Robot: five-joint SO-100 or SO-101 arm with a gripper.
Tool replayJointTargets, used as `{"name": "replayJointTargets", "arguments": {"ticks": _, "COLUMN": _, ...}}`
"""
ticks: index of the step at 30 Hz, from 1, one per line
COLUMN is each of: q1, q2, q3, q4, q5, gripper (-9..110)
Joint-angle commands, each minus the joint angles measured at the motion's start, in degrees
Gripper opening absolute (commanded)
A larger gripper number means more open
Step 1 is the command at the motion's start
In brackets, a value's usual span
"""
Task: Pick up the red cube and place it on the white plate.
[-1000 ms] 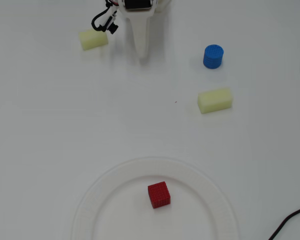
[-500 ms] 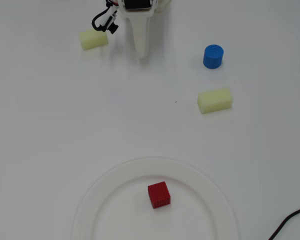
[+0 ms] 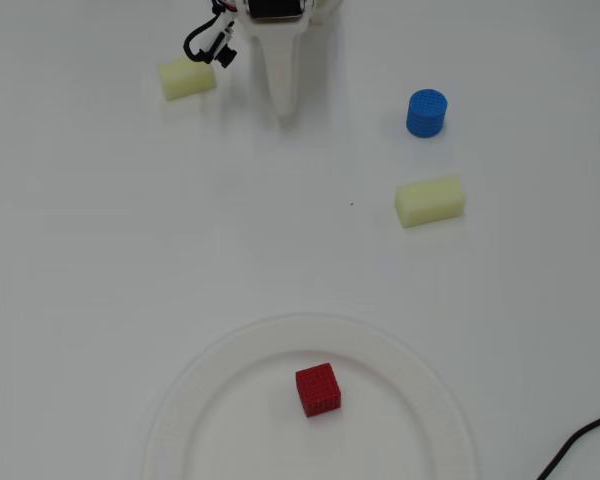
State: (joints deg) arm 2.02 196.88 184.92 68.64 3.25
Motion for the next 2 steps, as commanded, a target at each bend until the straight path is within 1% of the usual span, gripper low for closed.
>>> {"name": "replayJointTargets", "arguments": {"ticks": 1, "q1": 0.0, "q2": 0.4, "q3": 0.5, "q4": 0.3, "q5": 0.3, "gripper": 3}}
{"name": "replayJointTargets", "arguments": {"ticks": 2, "q1": 0.0, "q2": 0.4, "q3": 0.5, "q4": 0.3, "q5": 0.3, "gripper": 3}}
